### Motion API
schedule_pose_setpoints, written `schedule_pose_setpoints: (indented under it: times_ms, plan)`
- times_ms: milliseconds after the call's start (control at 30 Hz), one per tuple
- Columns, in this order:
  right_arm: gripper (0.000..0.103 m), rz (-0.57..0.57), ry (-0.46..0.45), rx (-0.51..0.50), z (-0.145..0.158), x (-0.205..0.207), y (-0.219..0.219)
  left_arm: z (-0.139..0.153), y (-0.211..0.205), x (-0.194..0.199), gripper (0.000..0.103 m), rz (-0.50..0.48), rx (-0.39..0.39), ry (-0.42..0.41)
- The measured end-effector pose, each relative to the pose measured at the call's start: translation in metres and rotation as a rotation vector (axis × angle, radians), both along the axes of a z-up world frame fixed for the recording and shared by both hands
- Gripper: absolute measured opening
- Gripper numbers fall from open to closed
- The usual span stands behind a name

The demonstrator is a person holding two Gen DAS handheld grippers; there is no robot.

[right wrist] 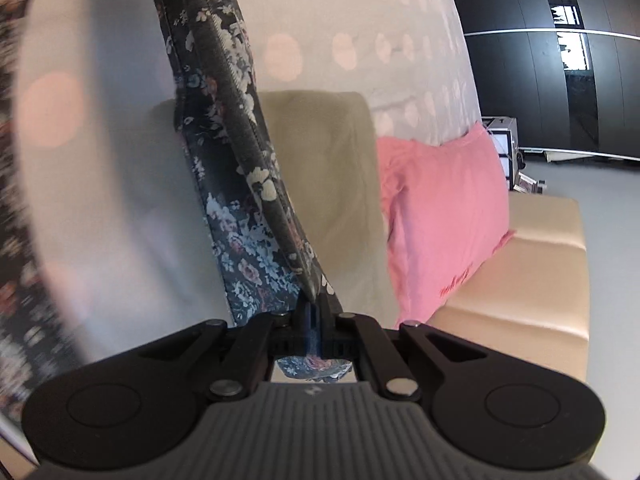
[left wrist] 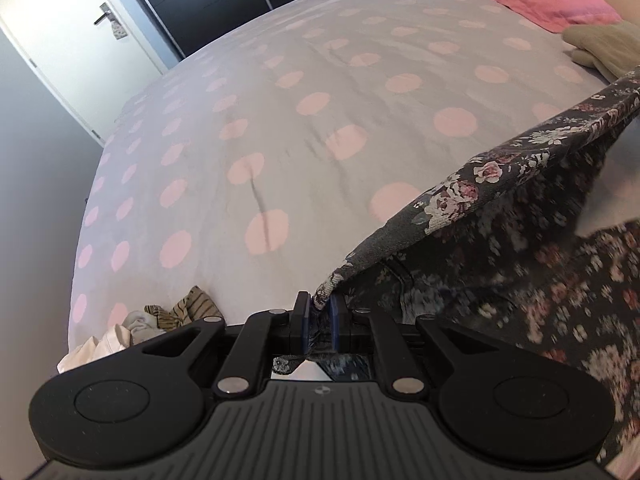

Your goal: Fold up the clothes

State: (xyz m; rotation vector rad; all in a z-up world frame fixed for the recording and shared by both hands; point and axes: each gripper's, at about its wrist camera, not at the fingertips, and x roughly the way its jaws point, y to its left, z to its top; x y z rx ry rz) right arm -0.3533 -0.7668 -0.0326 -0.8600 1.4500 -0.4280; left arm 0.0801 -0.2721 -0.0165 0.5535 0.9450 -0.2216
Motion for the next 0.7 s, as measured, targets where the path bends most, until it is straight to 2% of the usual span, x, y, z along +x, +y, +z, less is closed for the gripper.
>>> schedule_pose_setpoints:
  times_ms: [233, 567, 700]
  plan:
    - [0.002, -0.048, -0.024, 0.014, 0.002, -0.073, 0.065, -0.006, -0.016, -0.054, 0.007, -0.149, 0.084, 0.066]
    - [0.002, -0.091, -0.003, 0.104, -0.045, -0.146, 0.145, -0.049, -0.025, -0.115, 0.006, -0.280, 0.172, 0.213]
    - [0.002, -0.115, 0.014, 0.128, -0.059, -0.160, 0.153, -0.066, -0.029, -0.134, 0.006, -0.335, 0.202, 0.293]
